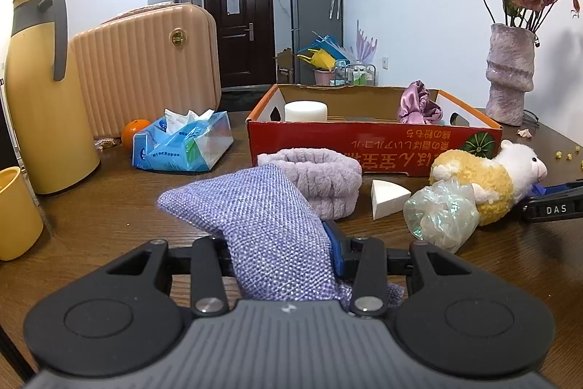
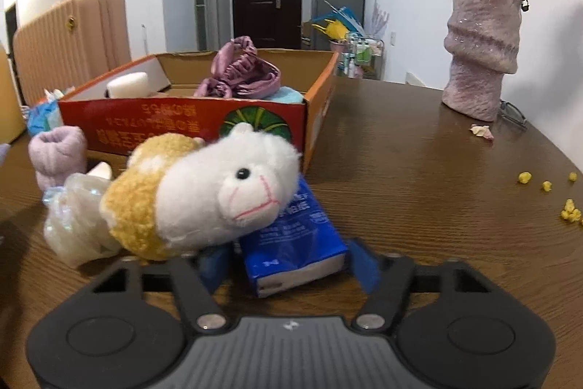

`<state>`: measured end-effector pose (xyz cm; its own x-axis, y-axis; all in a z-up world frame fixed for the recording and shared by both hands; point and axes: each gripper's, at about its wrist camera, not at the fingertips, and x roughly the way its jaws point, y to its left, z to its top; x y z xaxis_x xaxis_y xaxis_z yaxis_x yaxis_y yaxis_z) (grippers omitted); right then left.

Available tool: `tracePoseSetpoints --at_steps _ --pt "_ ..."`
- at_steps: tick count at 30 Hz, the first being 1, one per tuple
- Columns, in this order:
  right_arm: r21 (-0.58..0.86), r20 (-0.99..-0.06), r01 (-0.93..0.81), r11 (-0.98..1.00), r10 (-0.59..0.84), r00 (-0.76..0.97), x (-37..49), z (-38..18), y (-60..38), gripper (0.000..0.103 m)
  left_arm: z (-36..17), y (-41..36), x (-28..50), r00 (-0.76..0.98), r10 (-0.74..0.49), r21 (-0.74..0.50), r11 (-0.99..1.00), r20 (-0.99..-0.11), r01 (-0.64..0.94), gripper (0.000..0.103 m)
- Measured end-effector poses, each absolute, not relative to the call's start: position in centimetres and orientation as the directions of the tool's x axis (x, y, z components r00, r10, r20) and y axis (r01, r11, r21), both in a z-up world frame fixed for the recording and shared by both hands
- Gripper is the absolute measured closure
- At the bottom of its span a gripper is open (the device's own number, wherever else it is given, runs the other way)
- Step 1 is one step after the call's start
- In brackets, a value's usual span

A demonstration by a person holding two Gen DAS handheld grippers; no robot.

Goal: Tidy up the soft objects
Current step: 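Close the right tool on the blue tissue pack while the left tool holds the lavender pouch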

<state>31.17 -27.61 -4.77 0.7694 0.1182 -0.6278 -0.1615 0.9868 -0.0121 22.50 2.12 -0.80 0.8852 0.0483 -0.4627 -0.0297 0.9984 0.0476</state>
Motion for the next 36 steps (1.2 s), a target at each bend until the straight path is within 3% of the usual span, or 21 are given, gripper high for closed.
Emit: tracePoseSetpoints --at_steps 13,36 --pt "-0.003 -0.566 -0.124 0.992 0.101 0.818 28.6 -3.9 -28.0 0.050 -0.4 2.4 22.2 0.894 0.037 0.028 0.999 -0.447 -0.027 0.062" --pt "0.087 -0.294 -0.071 0.994 0.094 0.951 21.5 0.1 -29.9 0.053 0.3 2.7 21.5 0.913 0.049 0.019 0.999 -0.405 -0.045 0.062"
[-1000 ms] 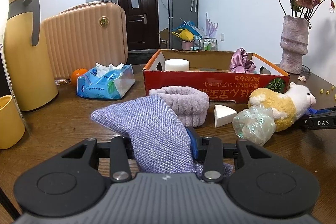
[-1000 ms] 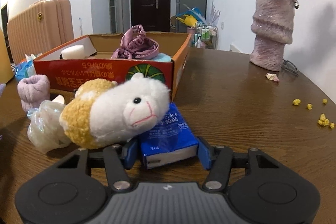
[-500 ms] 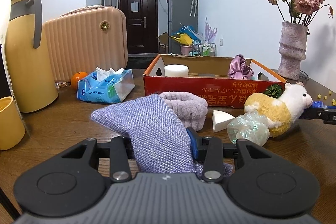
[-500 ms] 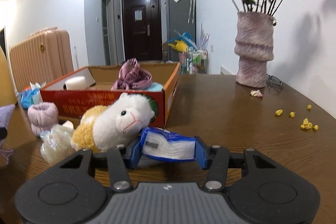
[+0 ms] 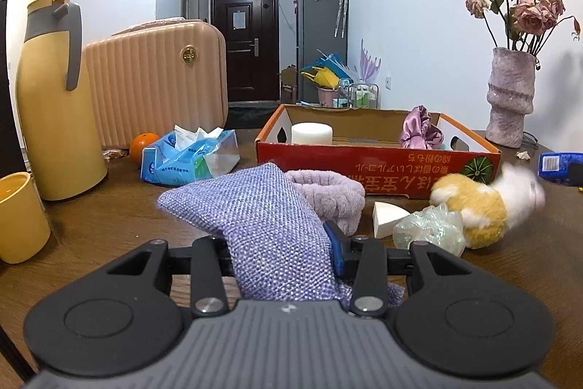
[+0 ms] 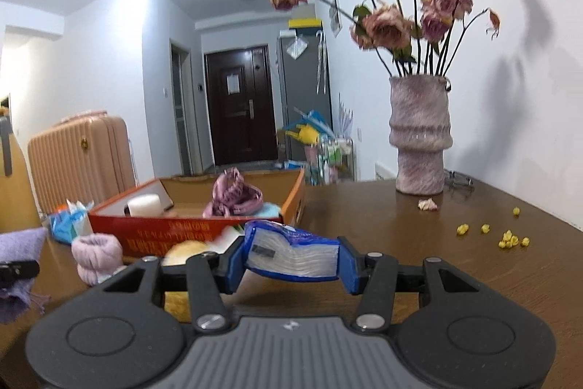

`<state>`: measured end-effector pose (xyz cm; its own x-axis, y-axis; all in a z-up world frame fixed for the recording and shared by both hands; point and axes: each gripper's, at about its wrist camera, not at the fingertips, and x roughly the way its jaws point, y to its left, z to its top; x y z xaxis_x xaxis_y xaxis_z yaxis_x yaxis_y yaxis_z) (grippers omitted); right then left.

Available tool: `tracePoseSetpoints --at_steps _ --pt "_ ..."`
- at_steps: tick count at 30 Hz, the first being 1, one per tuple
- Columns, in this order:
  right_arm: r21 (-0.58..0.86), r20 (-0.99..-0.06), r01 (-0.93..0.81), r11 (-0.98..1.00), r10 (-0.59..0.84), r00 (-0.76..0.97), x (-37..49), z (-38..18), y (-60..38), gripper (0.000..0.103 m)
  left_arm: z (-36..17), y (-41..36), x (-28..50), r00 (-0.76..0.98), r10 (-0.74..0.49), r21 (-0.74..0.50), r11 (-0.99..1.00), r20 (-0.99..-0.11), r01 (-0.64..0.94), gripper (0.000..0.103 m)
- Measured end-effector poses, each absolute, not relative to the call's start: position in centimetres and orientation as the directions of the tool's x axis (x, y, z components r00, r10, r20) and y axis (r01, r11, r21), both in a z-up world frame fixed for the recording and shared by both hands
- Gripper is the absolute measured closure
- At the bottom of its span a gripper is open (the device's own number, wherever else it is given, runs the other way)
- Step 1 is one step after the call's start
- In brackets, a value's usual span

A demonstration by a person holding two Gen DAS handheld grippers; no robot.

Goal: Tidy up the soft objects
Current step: 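Close the right tool on the blue tissue pack while the left tool holds the lavender pouch, then carry the lavender pouch and blue tissue pack over the cardboard box with both tools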

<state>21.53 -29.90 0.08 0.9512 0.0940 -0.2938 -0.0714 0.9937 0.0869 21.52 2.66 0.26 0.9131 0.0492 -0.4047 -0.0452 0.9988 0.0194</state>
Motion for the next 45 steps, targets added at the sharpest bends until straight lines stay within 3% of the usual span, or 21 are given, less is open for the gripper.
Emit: tracePoseSetpoints --at_steps 7,45 --pt "0.101 -0.224 -0.089 0.991 0.110 0.968 20.0 0.8 -29.2 0.053 0.8 2.5 21.1 0.925 0.047 0.014 0.999 -0.378 -0.045 0.062" --pt "0.064 -0.148 -0.135 0.989 0.143 0.979 27.0 2.2 -24.6 0.052 3.7 -1.2 27.5 0.951 0.030 -0.060 0.997 -0.308 -0.051 0.061"
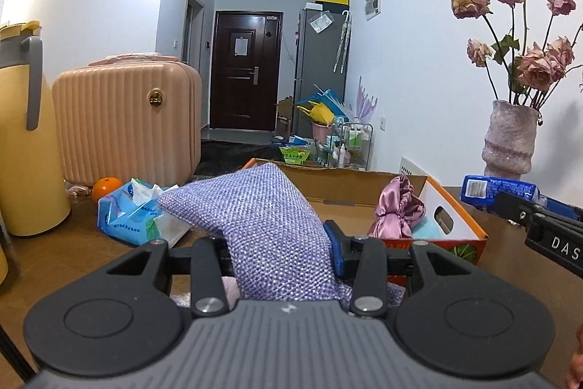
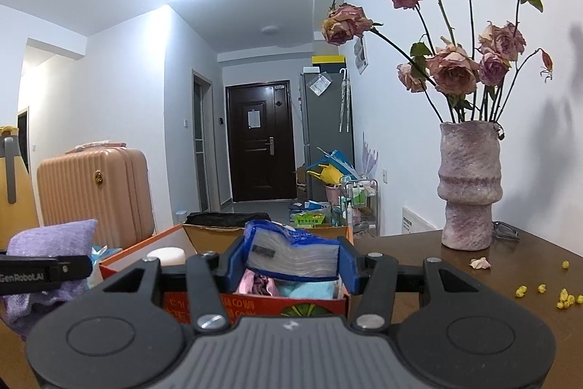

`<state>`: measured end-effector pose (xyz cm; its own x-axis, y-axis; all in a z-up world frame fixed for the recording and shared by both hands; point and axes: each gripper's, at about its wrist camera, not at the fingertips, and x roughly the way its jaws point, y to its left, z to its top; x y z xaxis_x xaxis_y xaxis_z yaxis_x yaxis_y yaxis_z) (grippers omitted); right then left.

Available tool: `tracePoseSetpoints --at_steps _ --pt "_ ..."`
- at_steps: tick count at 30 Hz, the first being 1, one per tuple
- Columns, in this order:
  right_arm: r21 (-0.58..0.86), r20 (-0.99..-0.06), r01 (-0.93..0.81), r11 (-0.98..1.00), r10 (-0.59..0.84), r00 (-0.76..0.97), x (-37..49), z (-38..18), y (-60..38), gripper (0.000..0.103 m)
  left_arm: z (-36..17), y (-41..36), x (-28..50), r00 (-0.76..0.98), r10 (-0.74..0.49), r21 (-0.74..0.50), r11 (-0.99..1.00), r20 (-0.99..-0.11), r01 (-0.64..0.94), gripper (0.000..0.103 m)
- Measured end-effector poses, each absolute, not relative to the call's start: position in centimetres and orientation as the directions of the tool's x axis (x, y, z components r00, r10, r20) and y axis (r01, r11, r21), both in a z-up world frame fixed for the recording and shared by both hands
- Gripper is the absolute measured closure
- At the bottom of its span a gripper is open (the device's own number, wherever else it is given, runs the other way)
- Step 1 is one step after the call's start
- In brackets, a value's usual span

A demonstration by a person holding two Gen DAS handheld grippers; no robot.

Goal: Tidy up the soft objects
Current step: 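Carry the lavender pouch and blue tissue pack over the cardboard box with both tools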

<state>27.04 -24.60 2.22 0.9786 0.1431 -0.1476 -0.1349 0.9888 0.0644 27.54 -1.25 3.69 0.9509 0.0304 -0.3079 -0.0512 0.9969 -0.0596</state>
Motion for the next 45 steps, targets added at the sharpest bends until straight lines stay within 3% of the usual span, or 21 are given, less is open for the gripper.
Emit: tracePoseSetpoints --at_steps 45 --pt "0.069 -0.144 -0.151 0.986 0.160 0.977 39.4 3.8 -21.9 0.052 4.4 -2.2 40.9 0.954 0.060 -0.121 0.988 -0.295 -0.099 0.061"
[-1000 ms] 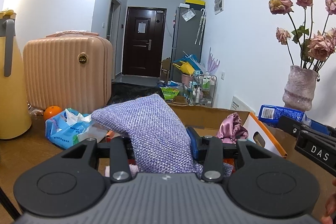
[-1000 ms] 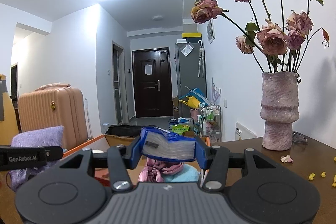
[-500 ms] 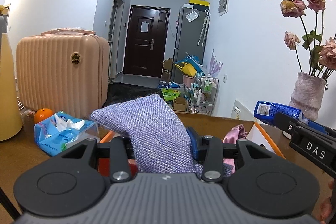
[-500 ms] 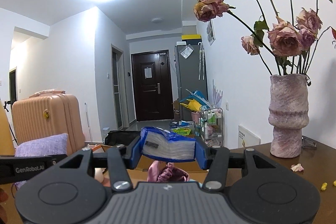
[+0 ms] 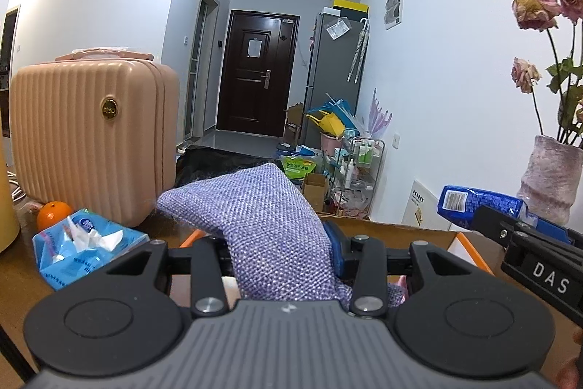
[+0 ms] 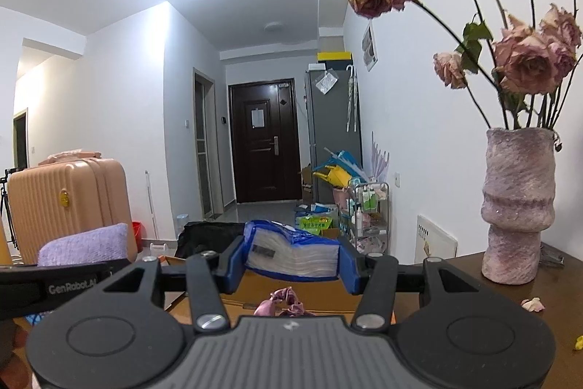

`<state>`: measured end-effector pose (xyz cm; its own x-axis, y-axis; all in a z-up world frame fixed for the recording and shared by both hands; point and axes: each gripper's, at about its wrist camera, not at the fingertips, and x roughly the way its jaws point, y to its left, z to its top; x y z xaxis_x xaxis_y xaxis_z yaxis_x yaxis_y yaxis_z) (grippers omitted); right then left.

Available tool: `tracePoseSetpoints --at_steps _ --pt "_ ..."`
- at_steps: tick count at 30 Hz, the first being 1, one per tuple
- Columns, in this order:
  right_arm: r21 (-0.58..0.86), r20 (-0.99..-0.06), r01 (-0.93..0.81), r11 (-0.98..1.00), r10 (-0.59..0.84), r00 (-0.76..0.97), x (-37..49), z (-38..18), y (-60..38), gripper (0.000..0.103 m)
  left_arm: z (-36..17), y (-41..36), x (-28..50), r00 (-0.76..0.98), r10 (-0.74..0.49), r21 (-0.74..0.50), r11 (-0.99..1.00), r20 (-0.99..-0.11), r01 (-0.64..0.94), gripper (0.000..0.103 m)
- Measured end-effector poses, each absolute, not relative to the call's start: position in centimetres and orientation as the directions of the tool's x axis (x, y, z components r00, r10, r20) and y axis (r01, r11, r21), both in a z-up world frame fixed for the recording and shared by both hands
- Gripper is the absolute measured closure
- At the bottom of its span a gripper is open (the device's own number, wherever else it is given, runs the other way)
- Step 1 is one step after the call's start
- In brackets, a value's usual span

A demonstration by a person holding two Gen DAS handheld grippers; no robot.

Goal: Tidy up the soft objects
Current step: 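Carry the lavender pouch and blue tissue pack over the cardboard box with both tools, then open the left tool dropping the pouch into the box while the right tool releases the tissue pack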

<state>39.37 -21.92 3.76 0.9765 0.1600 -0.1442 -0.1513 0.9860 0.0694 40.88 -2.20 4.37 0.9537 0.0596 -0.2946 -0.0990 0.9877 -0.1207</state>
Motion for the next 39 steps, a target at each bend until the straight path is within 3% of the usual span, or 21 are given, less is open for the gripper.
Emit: tracePoseSetpoints --at_steps 12,19,30,39 --pt "0.083 -0.244 -0.139 0.987 0.155 0.957 43.1 3.0 -21.7 0.052 3.6 -2.4 44.5 0.946 0.097 -0.096 0.986 -0.308 -0.133 0.061" --pt "0.134 -0.298 -0.141 0.981 0.175 0.938 44.2 2.1 -22.1 0.052 2.2 -2.3 46.1 0.928 0.105 -0.075 0.987 -0.359 -0.141 0.061" --pt "0.204 -0.440 -0.138 0.969 0.217 0.872 45.6 0.7 -22.4 0.052 0.9 -3.0 46.5 0.915 0.097 -0.033 0.992 -0.391 -0.119 0.061" --pt "0.216 -0.476 -0.134 0.967 0.224 0.851 45.9 0.3 -22.3 0.052 0.8 -3.2 46.5 0.915 0.095 -0.025 0.993 -0.392 -0.114 0.061"
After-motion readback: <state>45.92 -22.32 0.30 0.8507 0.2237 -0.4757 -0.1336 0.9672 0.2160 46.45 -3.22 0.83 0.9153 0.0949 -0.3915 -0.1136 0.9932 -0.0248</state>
